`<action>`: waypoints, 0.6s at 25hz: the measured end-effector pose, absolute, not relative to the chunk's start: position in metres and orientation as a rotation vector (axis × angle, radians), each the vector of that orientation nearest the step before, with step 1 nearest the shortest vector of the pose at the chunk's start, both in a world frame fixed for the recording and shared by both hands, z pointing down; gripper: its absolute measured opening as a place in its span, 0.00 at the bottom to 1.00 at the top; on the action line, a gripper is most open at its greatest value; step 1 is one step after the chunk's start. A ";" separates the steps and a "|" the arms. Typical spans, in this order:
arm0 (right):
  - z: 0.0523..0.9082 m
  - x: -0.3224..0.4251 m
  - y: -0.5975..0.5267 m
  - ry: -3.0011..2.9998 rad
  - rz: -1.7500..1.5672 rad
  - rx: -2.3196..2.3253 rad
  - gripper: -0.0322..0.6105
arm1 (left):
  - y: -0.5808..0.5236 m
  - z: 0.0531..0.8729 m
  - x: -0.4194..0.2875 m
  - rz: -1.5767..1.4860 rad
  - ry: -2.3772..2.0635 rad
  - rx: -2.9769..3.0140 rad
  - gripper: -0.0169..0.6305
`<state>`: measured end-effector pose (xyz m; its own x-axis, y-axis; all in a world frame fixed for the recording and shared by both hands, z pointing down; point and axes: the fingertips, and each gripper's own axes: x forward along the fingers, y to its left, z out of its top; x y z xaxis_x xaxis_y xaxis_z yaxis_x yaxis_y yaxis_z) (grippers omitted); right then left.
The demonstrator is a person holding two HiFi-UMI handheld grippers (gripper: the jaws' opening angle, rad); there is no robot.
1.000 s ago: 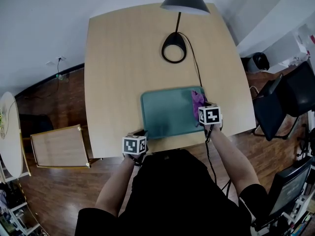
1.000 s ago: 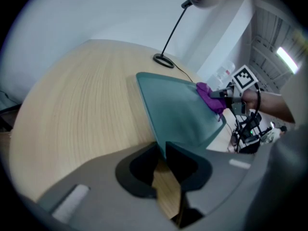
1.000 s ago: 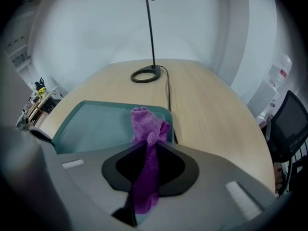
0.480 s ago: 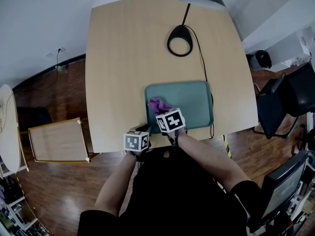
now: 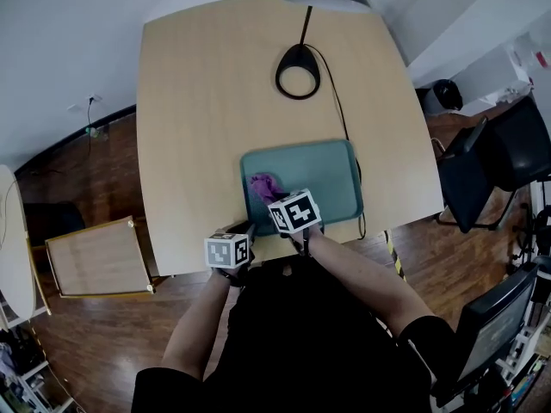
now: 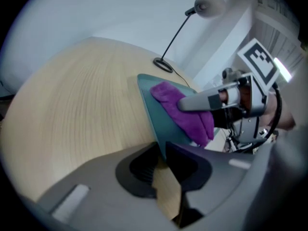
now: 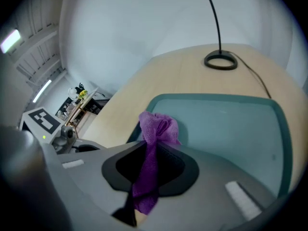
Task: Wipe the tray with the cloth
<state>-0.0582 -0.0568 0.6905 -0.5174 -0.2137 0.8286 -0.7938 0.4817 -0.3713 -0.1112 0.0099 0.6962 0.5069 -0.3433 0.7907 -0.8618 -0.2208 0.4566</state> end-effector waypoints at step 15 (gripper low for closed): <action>0.696 0.209 -0.089 -1.738 1.026 1.306 0.15 | 0.011 0.701 -0.107 0.690 -0.996 1.794 0.15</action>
<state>0.2086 -0.0895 0.6964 -0.2265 -0.3962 0.8898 -0.9705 0.1697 -0.1715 -0.1070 0.0106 0.7008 0.5115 -0.3306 0.7931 -0.8587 -0.2292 0.4583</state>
